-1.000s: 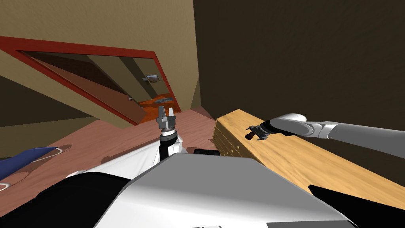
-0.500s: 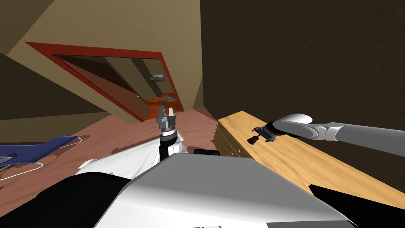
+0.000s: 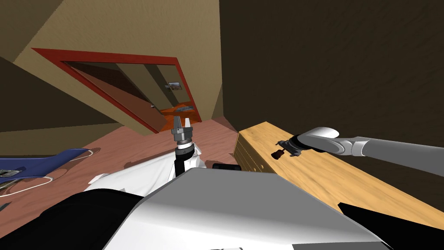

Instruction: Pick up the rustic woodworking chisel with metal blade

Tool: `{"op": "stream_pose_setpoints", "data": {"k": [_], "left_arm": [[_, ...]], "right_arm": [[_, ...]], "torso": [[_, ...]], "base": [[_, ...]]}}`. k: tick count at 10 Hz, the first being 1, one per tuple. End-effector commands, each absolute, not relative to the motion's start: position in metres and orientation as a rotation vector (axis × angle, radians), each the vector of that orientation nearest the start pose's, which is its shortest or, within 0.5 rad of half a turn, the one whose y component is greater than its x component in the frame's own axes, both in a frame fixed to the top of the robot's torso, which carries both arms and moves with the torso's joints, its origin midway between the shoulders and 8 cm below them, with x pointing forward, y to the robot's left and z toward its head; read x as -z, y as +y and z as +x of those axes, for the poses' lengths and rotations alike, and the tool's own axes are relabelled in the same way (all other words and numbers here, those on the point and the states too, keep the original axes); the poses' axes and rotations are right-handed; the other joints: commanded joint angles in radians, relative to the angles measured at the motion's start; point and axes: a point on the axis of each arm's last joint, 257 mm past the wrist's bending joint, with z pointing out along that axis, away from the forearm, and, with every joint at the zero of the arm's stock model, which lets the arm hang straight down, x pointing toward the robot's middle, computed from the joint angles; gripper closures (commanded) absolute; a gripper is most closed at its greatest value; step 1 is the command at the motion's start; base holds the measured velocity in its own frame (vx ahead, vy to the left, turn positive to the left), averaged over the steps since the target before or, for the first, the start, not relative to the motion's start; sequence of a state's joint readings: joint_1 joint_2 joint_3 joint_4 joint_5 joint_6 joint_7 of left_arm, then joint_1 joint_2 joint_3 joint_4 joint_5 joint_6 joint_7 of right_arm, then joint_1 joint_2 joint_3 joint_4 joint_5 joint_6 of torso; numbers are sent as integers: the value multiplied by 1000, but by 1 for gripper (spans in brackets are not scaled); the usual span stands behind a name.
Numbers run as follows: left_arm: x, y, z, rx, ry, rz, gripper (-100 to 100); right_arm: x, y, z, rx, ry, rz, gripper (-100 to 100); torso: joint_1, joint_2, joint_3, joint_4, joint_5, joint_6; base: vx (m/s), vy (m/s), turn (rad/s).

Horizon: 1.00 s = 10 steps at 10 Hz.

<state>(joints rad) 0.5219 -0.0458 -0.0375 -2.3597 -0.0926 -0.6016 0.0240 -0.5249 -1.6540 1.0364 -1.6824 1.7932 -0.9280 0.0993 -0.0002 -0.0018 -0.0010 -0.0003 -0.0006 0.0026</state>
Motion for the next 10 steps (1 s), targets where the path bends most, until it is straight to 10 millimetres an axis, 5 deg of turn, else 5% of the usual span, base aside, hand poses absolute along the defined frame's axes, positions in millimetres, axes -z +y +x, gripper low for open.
{"op": "stream_pose_setpoints", "data": {"k": [1,5,7,9,10], "left_arm": [[-70,256,309,1326,512,-513,0],[-70,256,309,1326,512,-513,0],[-70,256,309,1326,512,-513,0],[-70,256,309,1327,512,-513,0],[-70,256,309,1327,512,-513,0]], "right_arm": [[284,-531,323,388,1699,-2726,100],[284,-531,323,387,1699,-2726,100],[279,-548,329,456,1706,-2732,-100],[272,-569,337,541,1714,-2729,-100],[274,-561,335,512,1710,-2731,-100]], "torso": [[0,0,0,0,0,0],[0,1,0,0,0,0],[0,1,0,0,0,0],[-1,4,2,1,0,0],[-2,4,2,1,0,0]], "base": [[0,0,0],[0,0,0],[-22,2,41],[-56,-23,88],[-21,-16,17]]}}
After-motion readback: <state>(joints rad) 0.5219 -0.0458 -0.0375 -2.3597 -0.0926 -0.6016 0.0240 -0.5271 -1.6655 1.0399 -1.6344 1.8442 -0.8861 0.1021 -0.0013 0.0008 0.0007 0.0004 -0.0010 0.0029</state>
